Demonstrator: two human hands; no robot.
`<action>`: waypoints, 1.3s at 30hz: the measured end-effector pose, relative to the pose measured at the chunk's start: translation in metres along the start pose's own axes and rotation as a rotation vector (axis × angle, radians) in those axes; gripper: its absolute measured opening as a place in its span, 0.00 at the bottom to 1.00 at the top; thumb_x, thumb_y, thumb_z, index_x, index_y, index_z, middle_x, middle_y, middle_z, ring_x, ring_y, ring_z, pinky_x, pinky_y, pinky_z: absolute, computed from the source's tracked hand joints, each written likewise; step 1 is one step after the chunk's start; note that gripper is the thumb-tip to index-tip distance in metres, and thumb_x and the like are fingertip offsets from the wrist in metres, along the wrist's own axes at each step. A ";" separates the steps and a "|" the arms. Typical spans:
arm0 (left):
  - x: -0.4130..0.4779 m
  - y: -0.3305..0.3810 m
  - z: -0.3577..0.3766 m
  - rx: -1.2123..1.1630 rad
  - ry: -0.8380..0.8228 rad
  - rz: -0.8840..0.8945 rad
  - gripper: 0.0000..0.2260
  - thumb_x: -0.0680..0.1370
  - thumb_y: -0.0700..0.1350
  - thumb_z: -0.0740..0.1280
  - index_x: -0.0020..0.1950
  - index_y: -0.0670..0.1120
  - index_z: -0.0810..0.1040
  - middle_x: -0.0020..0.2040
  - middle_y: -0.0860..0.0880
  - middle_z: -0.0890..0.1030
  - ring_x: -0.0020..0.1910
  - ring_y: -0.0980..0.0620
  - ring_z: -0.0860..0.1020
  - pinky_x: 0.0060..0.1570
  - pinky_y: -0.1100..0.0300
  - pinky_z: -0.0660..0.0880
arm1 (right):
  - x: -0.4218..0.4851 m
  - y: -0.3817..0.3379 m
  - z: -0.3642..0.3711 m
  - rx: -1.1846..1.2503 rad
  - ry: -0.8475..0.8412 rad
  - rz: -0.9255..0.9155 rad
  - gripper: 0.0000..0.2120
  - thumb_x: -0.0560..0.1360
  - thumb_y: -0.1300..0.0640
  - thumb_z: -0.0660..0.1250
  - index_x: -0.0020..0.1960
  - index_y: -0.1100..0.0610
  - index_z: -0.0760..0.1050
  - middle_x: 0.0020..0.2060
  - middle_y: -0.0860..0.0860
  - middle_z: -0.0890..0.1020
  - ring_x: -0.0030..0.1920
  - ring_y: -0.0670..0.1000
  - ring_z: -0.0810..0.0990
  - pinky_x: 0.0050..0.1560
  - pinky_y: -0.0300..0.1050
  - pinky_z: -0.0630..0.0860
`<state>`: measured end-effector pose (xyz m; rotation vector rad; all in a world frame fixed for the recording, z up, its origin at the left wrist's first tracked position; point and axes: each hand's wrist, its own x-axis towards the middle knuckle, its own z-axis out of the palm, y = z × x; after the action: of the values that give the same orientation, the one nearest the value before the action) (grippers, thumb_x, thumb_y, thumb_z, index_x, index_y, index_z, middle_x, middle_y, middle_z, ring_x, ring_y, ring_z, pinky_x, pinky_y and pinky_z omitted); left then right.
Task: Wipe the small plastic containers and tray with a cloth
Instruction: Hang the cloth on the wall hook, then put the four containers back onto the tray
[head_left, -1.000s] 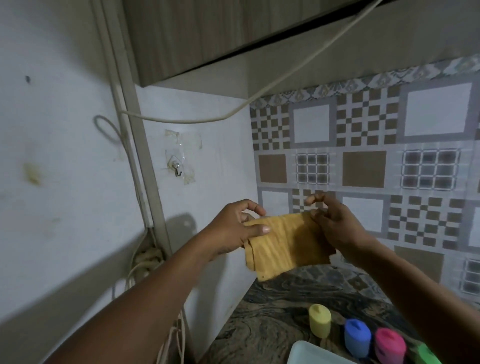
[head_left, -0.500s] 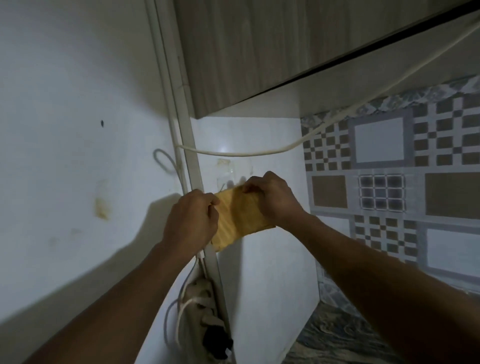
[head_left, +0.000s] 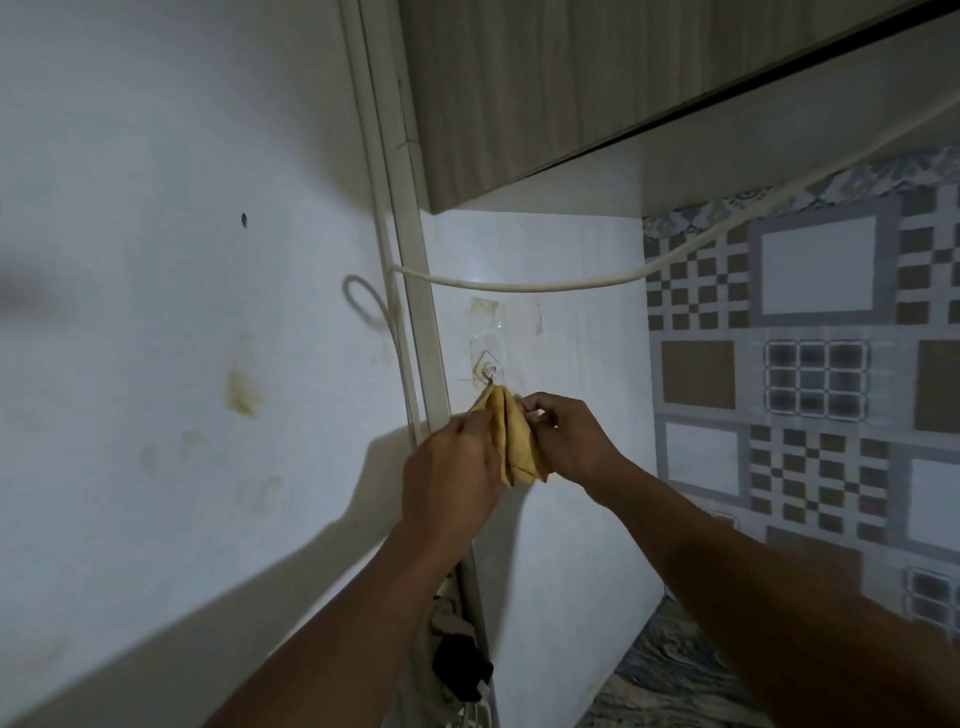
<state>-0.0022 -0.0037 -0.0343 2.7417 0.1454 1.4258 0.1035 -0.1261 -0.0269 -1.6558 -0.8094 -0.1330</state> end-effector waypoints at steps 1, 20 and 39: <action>-0.002 0.002 0.002 -0.018 0.010 -0.027 0.16 0.80 0.47 0.61 0.67 0.48 0.77 0.49 0.47 0.84 0.45 0.45 0.82 0.40 0.55 0.75 | -0.004 0.000 0.000 0.020 -0.017 0.023 0.14 0.79 0.67 0.57 0.50 0.58 0.82 0.35 0.48 0.81 0.29 0.40 0.75 0.31 0.33 0.72; -0.069 0.092 0.053 -0.290 -0.102 0.075 0.11 0.79 0.50 0.61 0.61 0.53 0.73 0.35 0.54 0.81 0.34 0.50 0.79 0.32 0.57 0.75 | -0.093 0.031 -0.113 -0.343 0.035 0.246 0.11 0.81 0.60 0.61 0.60 0.51 0.77 0.47 0.50 0.82 0.46 0.50 0.83 0.38 0.39 0.78; -0.094 0.261 0.220 -0.565 -0.923 0.309 0.27 0.79 0.50 0.67 0.77 0.55 0.65 0.74 0.49 0.68 0.72 0.45 0.69 0.68 0.48 0.71 | -0.223 0.149 -0.275 -0.595 0.302 0.618 0.12 0.79 0.62 0.64 0.60 0.54 0.78 0.51 0.54 0.82 0.38 0.46 0.79 0.34 0.37 0.72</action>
<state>0.1401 -0.2726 -0.2152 2.6442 -0.6229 0.0504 0.1147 -0.4747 -0.1882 -2.3019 0.0098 -0.1927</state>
